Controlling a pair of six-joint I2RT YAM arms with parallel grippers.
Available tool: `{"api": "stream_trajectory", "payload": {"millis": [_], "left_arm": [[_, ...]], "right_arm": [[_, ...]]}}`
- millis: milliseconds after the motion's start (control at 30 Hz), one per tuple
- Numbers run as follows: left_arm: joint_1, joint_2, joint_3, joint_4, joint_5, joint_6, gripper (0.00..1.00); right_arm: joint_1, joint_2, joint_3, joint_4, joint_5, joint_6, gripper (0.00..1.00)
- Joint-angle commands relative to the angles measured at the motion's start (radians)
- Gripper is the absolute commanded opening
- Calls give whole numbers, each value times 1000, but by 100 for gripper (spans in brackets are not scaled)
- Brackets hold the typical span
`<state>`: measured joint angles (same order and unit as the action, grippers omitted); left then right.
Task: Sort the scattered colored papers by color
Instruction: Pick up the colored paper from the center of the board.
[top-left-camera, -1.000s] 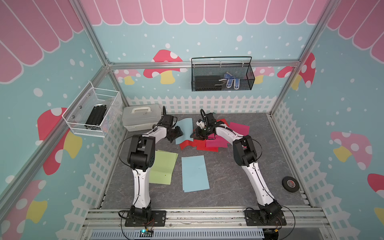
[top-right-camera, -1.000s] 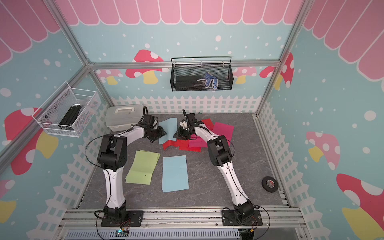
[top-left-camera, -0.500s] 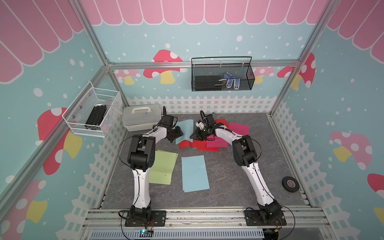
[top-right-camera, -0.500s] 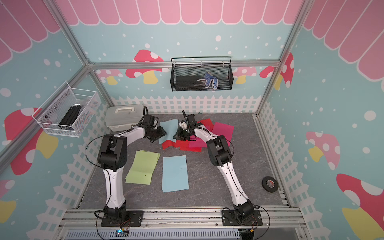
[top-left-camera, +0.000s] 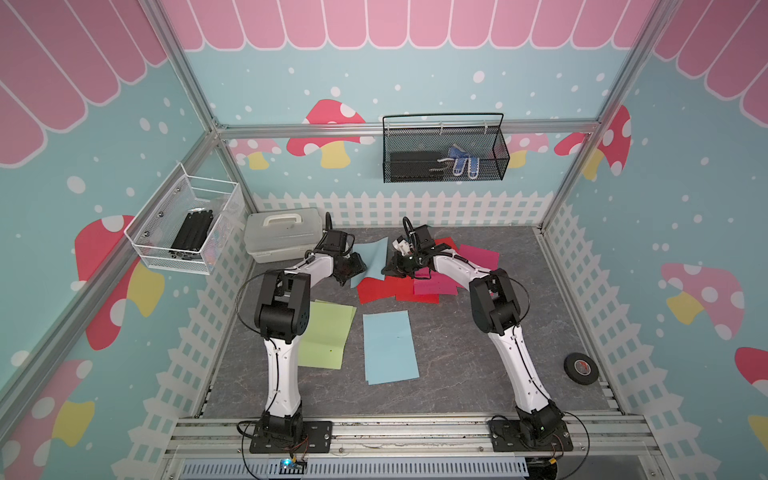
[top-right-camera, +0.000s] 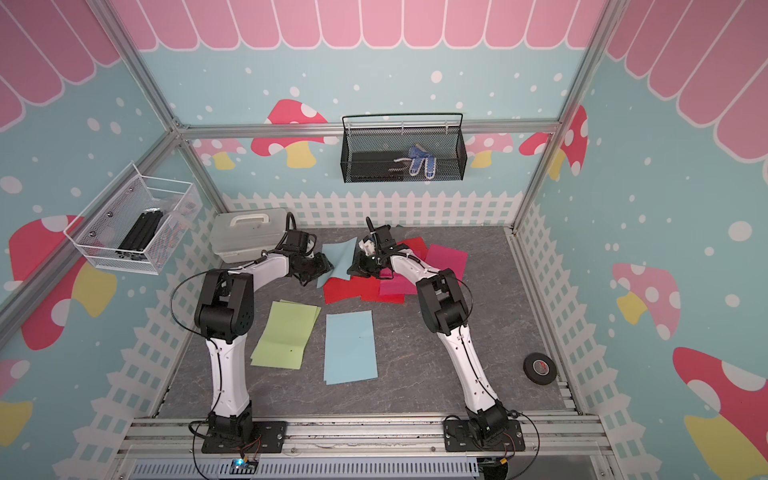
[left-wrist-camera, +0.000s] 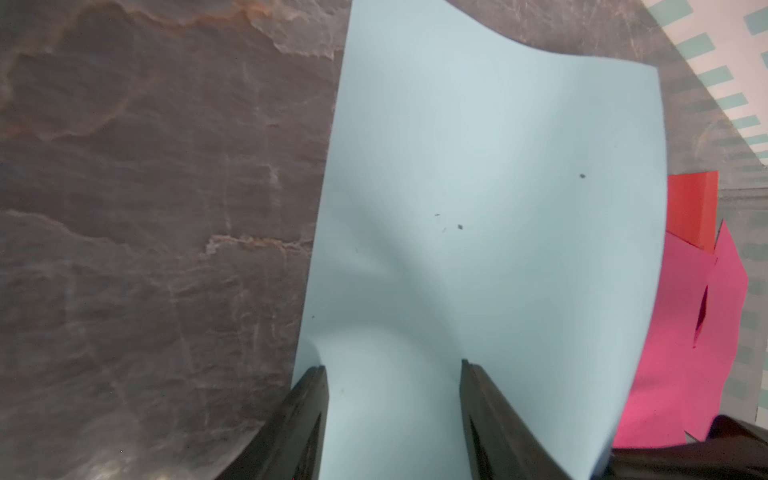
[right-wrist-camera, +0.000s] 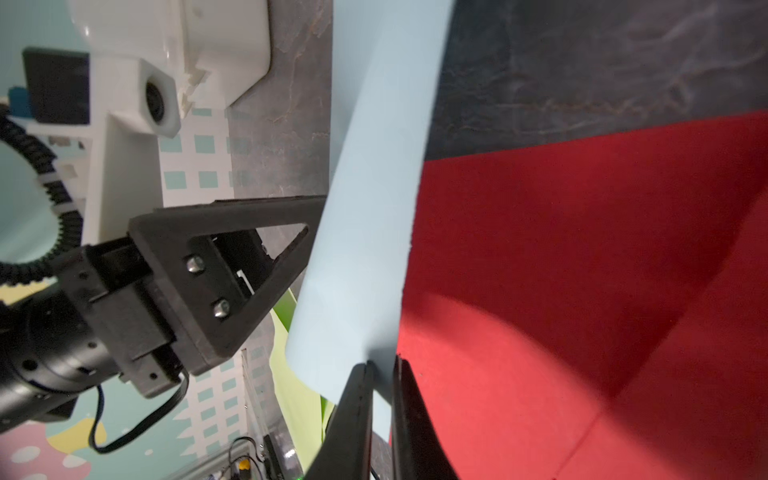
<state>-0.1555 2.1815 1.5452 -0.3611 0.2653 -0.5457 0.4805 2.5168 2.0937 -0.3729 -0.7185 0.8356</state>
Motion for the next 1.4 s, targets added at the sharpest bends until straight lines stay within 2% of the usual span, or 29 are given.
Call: {"api": "stream_trajectory", "payload": {"millis": [0, 33, 300, 600, 967, 1367], "left_arm": [[4, 62, -63, -138, -30, -14, 55], [5, 59, -63, -135, -31, -14, 56], [15, 27, -62, -111, -19, -13, 56], [38, -96, -73, -15, -5, 4, 59], [42, -116, -108, 45, 39, -17, 60], [42, -50, -125, 50, 73, -57, 60]], "right_arm": [[4, -40, -14, 24, -9, 9, 3], [4, -38, -14, 29, -17, 14, 0], [4, -45, -21, 39, -28, 14, 0], [4, -87, -46, 38, -38, 0, 0], [3, -70, -39, 41, -55, 15, 0], [-3, -40, -42, 44, -67, 32, 0]]}}
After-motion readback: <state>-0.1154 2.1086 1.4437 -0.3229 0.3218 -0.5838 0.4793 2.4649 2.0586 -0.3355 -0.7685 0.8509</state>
